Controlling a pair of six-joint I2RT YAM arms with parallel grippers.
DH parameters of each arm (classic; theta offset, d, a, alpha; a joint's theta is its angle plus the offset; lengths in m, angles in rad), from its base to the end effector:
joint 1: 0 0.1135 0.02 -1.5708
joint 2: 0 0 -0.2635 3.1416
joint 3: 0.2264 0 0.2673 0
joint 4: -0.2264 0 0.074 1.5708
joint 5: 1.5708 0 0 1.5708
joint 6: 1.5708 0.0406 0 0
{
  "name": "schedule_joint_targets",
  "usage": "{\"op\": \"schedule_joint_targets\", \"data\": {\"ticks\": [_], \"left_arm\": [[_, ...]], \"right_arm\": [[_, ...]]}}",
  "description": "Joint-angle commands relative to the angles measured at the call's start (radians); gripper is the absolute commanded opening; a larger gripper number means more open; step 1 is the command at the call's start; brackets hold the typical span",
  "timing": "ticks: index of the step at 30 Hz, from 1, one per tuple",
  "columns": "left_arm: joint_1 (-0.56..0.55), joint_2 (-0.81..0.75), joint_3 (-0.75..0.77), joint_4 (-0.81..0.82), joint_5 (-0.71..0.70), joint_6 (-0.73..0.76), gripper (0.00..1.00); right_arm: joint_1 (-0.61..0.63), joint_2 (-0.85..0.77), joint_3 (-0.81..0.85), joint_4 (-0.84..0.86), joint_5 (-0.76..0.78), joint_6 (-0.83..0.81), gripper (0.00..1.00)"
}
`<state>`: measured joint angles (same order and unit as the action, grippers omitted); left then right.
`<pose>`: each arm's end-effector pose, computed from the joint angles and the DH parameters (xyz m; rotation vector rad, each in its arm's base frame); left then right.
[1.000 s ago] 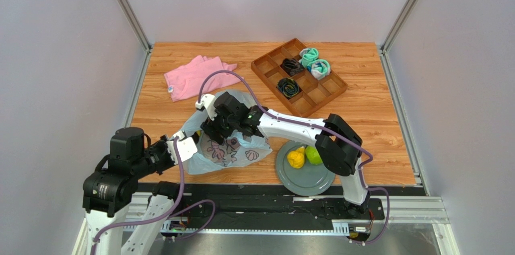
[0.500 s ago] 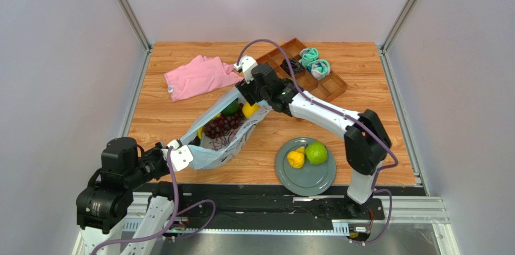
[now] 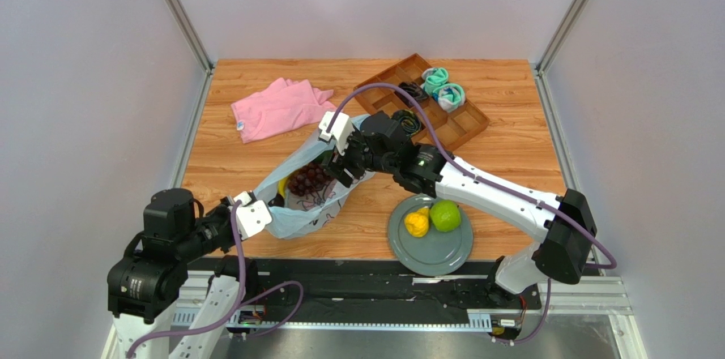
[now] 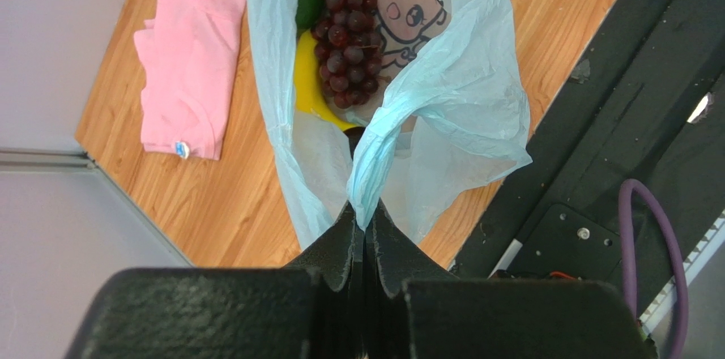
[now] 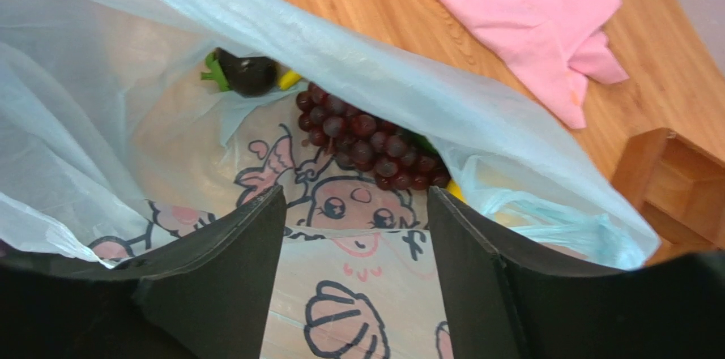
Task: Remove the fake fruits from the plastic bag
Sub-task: Adjust the plastic bag at the center of the board.
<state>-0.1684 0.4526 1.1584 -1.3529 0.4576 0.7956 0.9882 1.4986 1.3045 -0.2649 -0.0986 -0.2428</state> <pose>0.0270 -0.0228 0.3768 1.2070 1.7741 -0.1449 0.2006 0.3118 0.3343 -1.2493 1.6566 0.5644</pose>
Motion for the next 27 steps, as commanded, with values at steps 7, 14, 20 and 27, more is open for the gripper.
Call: {"op": "schedule_joint_targets", "data": {"ticks": [7, 14, 20, 27], "left_arm": [[0.004, 0.047, 0.073, -0.175, 0.007, 0.016, 0.0], [0.004, 0.012, 0.096, -0.218, -0.022, 0.028, 0.0], [0.004, -0.07, 0.159, -0.227, -0.19, 0.083, 0.0], [0.004, -0.225, 0.067, -0.239, -0.131, 0.201, 0.0]], "right_arm": [[-0.008, 0.235, 0.133, -0.023, -0.044, 0.131, 0.59], [-0.008, 0.403, 0.236, -0.01, 0.074, 0.226, 0.77], [0.144, 0.246, 0.01, 0.064, -0.037, 0.089, 0.79], [0.129, 0.343, 0.12, 0.102, 0.069, 0.073, 0.8]]}}
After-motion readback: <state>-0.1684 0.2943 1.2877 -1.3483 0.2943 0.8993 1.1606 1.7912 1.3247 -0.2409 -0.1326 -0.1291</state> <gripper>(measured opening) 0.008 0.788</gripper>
